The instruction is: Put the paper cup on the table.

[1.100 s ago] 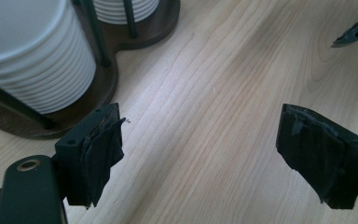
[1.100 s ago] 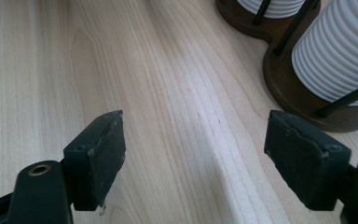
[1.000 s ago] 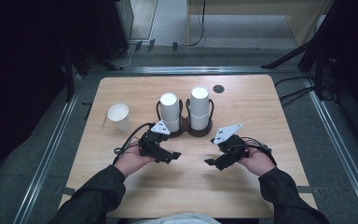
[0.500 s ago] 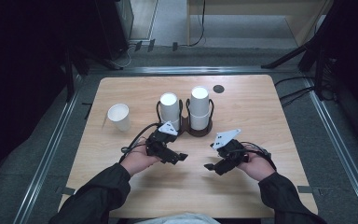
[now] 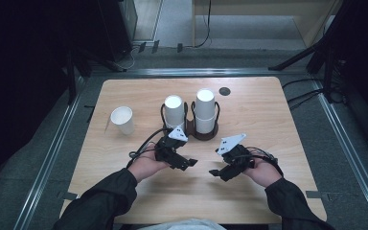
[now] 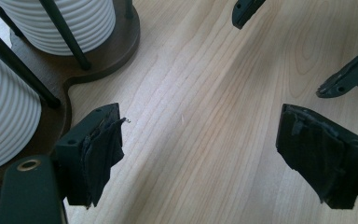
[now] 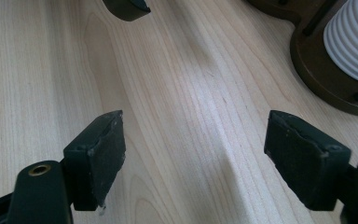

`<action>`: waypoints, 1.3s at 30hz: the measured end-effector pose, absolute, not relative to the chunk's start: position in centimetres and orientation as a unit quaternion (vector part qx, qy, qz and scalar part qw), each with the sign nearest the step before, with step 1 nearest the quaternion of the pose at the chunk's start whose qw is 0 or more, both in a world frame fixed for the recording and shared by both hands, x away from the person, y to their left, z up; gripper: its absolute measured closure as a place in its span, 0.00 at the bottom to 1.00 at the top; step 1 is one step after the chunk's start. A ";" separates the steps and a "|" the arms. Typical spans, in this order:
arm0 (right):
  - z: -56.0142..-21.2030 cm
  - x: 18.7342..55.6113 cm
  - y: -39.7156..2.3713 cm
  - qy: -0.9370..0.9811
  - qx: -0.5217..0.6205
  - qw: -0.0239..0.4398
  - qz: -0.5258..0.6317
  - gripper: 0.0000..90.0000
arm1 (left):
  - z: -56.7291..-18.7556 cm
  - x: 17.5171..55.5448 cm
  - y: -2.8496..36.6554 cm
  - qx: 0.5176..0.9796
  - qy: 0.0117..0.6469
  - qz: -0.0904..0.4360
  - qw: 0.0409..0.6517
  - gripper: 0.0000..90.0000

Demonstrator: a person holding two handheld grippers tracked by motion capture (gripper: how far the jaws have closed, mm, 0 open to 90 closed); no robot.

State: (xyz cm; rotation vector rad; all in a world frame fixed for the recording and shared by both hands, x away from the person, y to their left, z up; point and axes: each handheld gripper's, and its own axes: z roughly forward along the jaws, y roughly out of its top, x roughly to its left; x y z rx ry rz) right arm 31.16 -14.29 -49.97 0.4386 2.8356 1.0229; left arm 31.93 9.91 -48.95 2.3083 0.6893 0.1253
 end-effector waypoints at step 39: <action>-50.0 31.1 -14.1 0.932 0.139 0.048 0.332 0.23 | -49.4 31.9 9.7 0.899 0.259 0.045 0.350 0.17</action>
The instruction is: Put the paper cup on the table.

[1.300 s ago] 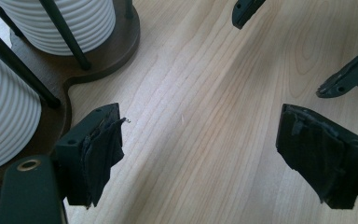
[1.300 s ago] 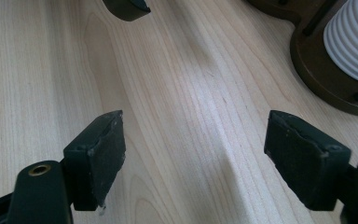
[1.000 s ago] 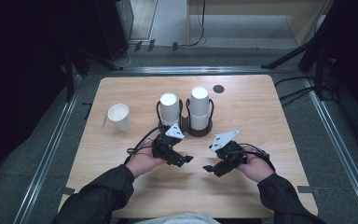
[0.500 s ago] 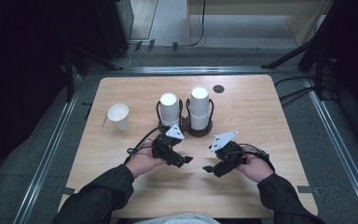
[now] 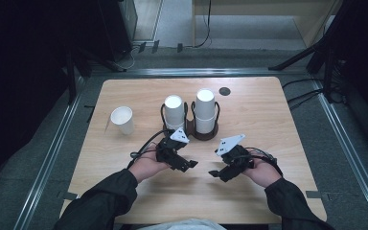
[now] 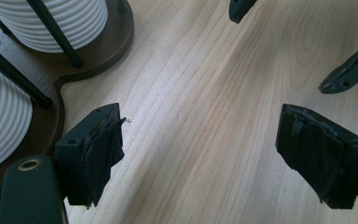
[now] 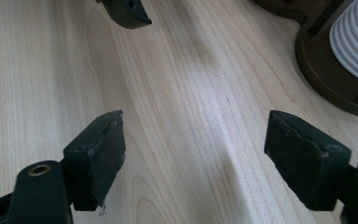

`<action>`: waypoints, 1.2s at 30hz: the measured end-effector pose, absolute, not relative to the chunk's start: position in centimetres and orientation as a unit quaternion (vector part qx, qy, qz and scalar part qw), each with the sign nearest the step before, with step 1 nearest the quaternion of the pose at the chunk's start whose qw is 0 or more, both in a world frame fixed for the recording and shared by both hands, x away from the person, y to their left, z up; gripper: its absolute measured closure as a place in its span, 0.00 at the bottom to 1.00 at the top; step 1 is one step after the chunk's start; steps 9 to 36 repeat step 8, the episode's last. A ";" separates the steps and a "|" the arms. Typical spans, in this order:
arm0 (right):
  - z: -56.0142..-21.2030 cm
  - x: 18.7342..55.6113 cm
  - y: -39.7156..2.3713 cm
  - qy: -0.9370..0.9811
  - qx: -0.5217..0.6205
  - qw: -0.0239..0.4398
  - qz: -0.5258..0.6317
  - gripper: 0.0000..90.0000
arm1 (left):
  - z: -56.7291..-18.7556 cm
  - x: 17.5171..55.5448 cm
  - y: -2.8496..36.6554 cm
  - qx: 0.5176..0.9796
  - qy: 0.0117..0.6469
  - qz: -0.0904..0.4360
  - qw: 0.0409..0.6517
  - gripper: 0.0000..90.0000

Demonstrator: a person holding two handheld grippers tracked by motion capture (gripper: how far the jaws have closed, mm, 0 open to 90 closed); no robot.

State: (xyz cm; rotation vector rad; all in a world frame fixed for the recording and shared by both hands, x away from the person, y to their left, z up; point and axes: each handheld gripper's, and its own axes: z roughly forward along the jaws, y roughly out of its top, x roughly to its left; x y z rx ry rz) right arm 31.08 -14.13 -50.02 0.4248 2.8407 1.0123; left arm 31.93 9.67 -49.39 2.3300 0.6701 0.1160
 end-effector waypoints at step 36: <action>-50.2 31.1 -14.1 0.934 0.137 0.048 0.327 0.22 | -49.8 32.2 9.8 0.903 0.261 0.042 0.340 0.16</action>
